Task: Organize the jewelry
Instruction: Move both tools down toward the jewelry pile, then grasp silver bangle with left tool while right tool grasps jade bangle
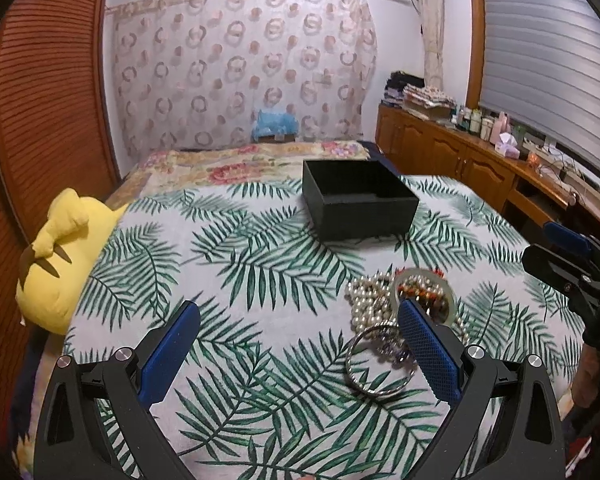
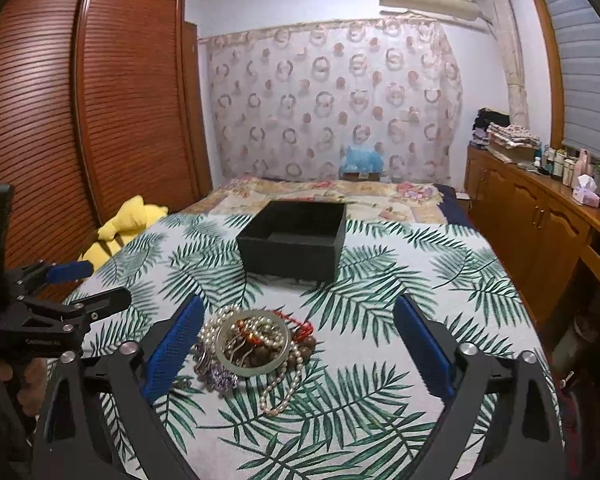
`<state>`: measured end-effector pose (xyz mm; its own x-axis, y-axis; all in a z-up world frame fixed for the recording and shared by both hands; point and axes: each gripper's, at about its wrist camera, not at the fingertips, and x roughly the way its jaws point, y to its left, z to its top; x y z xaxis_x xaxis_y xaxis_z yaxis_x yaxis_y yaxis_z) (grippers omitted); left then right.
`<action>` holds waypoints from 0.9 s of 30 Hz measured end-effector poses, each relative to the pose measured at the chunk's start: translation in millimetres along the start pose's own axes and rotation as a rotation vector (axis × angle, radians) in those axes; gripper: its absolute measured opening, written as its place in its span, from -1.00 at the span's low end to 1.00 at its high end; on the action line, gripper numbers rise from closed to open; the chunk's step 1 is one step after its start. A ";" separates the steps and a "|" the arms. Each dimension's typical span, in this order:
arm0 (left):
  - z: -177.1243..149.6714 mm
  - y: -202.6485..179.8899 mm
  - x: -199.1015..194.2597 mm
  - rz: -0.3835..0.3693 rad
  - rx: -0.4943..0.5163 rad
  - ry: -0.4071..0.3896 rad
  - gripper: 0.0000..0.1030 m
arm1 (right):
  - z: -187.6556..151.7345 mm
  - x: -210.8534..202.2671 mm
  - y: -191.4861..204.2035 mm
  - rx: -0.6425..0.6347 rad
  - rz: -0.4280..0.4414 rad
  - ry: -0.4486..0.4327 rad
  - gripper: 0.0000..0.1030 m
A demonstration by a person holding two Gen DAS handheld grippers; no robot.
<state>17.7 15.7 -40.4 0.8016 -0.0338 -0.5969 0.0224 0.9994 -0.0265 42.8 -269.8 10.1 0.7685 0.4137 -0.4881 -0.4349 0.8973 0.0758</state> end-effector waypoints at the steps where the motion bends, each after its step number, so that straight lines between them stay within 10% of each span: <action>1: -1.4 1.0 2.3 -0.006 0.002 0.009 0.86 | -1.6 2.2 0.2 -0.005 0.003 0.010 0.82; 8: -10.7 2.2 18.0 -0.101 0.014 0.076 0.80 | -14.0 16.9 2.4 -0.026 0.043 0.075 0.68; 27: -21.1 -16.4 68.6 -0.232 0.063 0.237 -0.62 | -27.2 41.1 5.1 -0.074 0.098 0.183 0.65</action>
<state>59.7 -3.1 -97.8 0.6094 -0.2542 -0.7510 0.2308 0.9631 -0.1387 59.4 -252.4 -33.3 0.6256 0.4572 -0.6321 -0.5419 0.8375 0.0695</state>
